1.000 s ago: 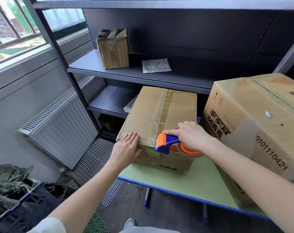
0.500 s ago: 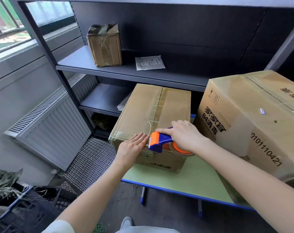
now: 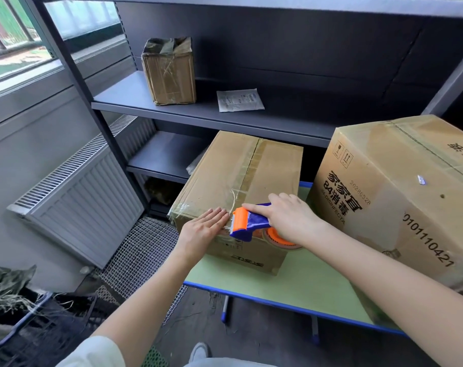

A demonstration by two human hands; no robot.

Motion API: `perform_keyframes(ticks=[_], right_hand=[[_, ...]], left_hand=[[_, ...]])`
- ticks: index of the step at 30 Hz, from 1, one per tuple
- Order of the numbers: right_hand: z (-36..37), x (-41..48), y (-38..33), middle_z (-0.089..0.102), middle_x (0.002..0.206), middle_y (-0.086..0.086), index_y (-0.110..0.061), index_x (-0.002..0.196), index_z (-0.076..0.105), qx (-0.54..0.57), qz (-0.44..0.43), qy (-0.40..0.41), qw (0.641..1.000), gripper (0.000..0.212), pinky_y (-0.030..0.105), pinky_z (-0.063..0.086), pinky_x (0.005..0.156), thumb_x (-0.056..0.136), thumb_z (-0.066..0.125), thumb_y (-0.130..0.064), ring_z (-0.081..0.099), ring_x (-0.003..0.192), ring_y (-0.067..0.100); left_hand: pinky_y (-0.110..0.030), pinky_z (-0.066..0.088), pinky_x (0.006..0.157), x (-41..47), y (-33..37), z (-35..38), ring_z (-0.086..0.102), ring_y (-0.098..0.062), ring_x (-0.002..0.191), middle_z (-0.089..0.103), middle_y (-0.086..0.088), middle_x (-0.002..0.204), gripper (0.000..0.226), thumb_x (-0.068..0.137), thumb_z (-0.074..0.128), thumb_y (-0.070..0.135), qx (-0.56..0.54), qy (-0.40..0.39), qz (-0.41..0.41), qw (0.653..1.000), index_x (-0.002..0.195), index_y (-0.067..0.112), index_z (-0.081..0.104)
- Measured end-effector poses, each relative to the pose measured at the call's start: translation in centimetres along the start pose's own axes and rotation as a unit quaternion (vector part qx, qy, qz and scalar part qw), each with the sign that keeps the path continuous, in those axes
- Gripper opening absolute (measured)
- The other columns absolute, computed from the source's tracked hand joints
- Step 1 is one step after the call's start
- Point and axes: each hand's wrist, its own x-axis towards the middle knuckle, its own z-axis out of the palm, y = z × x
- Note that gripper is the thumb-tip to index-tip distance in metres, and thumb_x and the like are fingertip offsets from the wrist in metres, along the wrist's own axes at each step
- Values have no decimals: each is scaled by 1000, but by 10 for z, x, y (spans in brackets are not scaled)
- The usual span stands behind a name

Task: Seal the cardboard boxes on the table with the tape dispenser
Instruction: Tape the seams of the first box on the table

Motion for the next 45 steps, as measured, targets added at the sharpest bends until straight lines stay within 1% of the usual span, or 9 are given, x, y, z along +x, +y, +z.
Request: perform_keyframes(ticks=[9,12,15,17,23,28,34,41,45], right_hand=[[5,-54,55,33,92,2,-49,145,6,20,37,-27,999,64,29,26,76,97,26,-11,42,96,24],[9,-55,47,32,94,2,-46,146,6,8,28,-3,1000,63,29,25,77,98,26,-11,44,103,26],[11,-55,53,31,94,2,-46,146,7,-5,28,7,1000,62,29,24,78,98,27,-11,43,103,25],[10,-57,59,31,94,2,-46,146,6,-3,29,11,1000,63,29,25,79,99,28,-11,43,103,25],[13,-59,59,43,105,7,-46,146,10,1,28,0,1000,59,33,32,90,100,27,-13,44,108,27],[18,-60,58,38,98,6,-46,146,9,14,28,-11,999,57,33,33,90,100,26,-16,45,107,28],[21,-35,24,45,111,10,-45,147,8,46,25,13,999,54,36,33,91,102,25,-21,44,108,30],[13,-35,39,46,111,10,-44,147,5,3,23,9,1000,57,34,34,90,101,24,-16,44,105,29],[8,-48,43,43,109,9,-44,147,2,15,29,1,999,59,34,34,91,100,28,-18,44,105,27]], left_hand=[[-18,13,115,2,1,2,60,-20,112,65,-9,119,40,91,44,26,-4,10,0,1000,115,3,66],[-26,35,106,3,7,-2,62,-24,109,66,-12,116,51,98,33,35,5,13,-15,1000,113,1,67],[-41,46,95,6,22,-3,61,-24,111,65,-14,118,45,86,59,30,34,16,-37,999,117,-1,64],[-43,45,95,11,39,-1,61,-22,112,63,-14,121,62,68,82,26,36,14,-31,999,119,-2,61],[-36,49,90,39,83,13,66,-20,102,68,-12,111,63,56,91,21,27,45,9,999,111,0,67],[-35,49,91,34,80,21,67,-22,101,68,-14,111,34,77,60,6,39,89,58,994,109,0,68],[-43,41,97,18,35,3,62,-25,111,63,-15,121,45,75,67,0,34,37,53,997,119,-1,62],[-39,19,114,16,45,12,43,-32,129,47,-21,138,41,100,16,4,-11,28,17,999,135,-5,37],[-38,16,116,18,52,17,49,-32,125,52,-20,134,43,92,31,0,-25,21,8,999,132,-5,46]])
